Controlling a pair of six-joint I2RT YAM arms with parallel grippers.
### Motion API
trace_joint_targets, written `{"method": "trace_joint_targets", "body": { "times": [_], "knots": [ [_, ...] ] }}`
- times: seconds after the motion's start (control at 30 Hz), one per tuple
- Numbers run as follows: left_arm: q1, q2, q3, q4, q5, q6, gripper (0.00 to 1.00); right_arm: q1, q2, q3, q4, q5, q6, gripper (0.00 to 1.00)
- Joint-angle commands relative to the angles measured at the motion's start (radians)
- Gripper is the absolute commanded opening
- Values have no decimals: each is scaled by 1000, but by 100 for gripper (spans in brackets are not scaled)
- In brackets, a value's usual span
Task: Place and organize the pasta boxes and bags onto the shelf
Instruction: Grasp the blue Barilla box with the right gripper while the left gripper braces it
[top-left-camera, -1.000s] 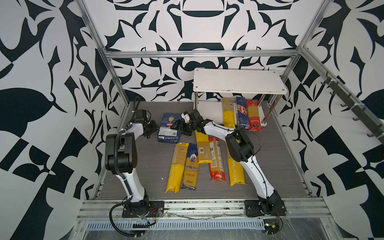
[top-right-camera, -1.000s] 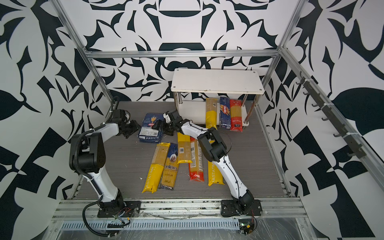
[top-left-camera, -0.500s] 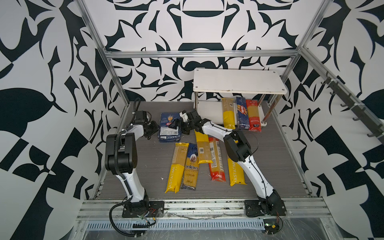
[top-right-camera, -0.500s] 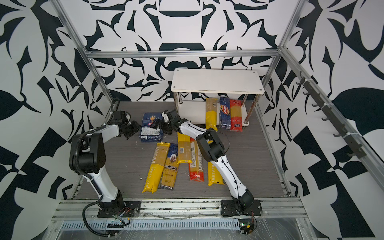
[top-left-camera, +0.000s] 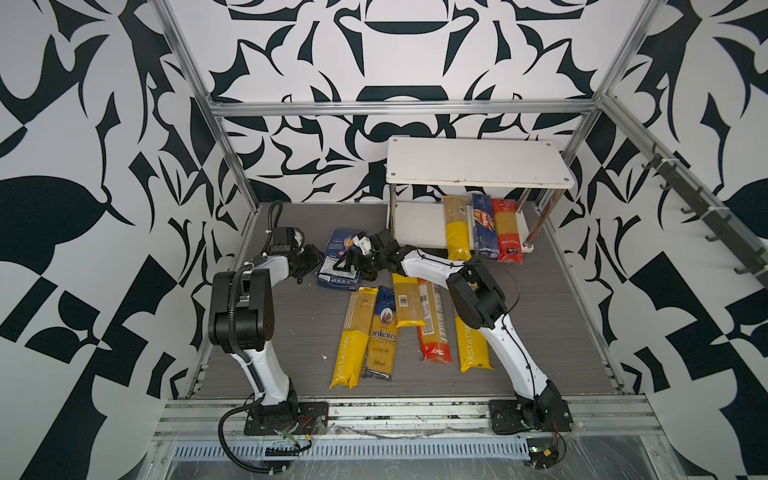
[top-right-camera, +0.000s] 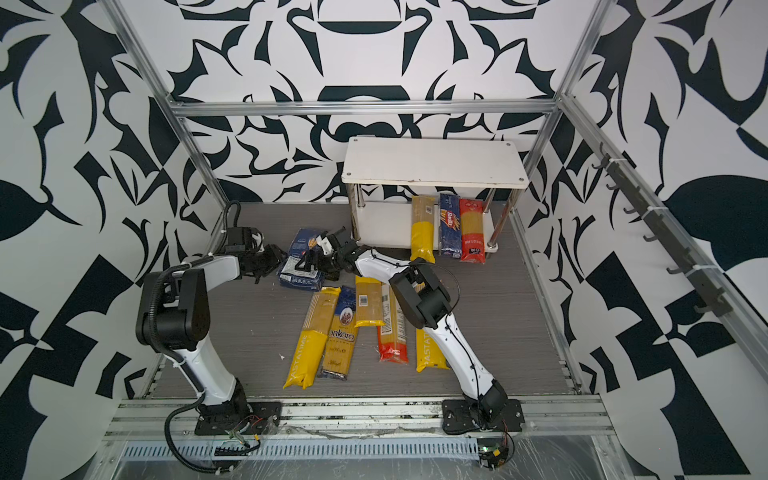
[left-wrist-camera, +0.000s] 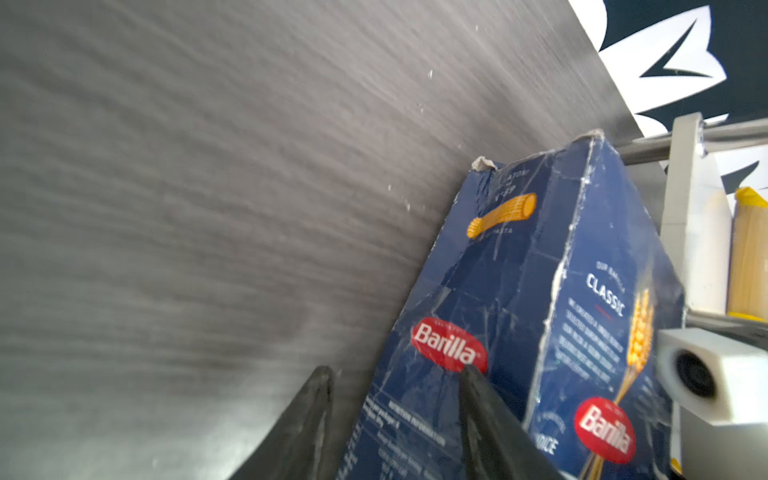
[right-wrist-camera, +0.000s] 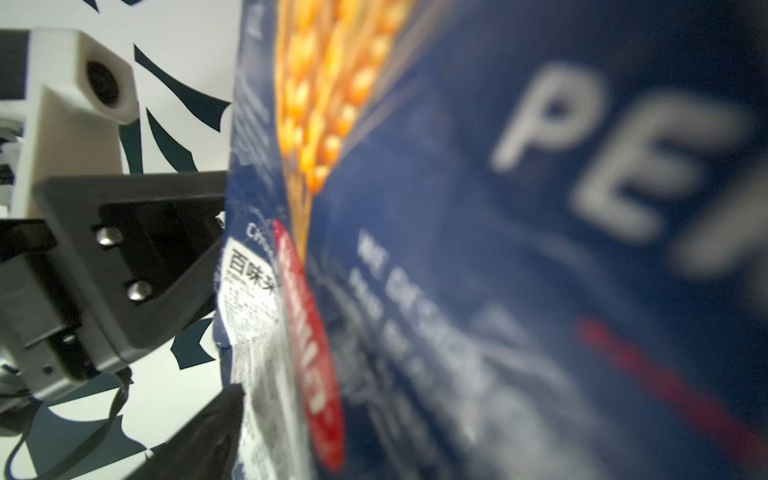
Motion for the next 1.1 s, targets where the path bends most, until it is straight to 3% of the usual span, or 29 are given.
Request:
{"method": "trace_joint_targets", "body": {
  "times": [0.0, 0.3, 0.5, 0.77, 0.87, 1.07],
  "knots": [
    [-104, -57, -65, -85, 214, 11, 53, 94, -43, -87, 156, -97, 19, 87],
    [-118, -149, -165, -82, 215, -9, 53, 83, -110, -203, 262, -83, 42, 84],
    [-126, -176, -191, -82, 193, -21, 54, 64, -175, -274, 271, -58, 23, 88],
    [-129, -195, -191, -90, 144, -1, 64, 37, -223, -320, 250, -4, -15, 90],
    [-129, -188, -175, -96, 139, 6, 66, 17, -223, -320, 258, 0, -10, 83],
    [-129, -156, -123, -121, 138, 27, 66, -15, -237, -308, 275, -25, -8, 51]
  ]
}}
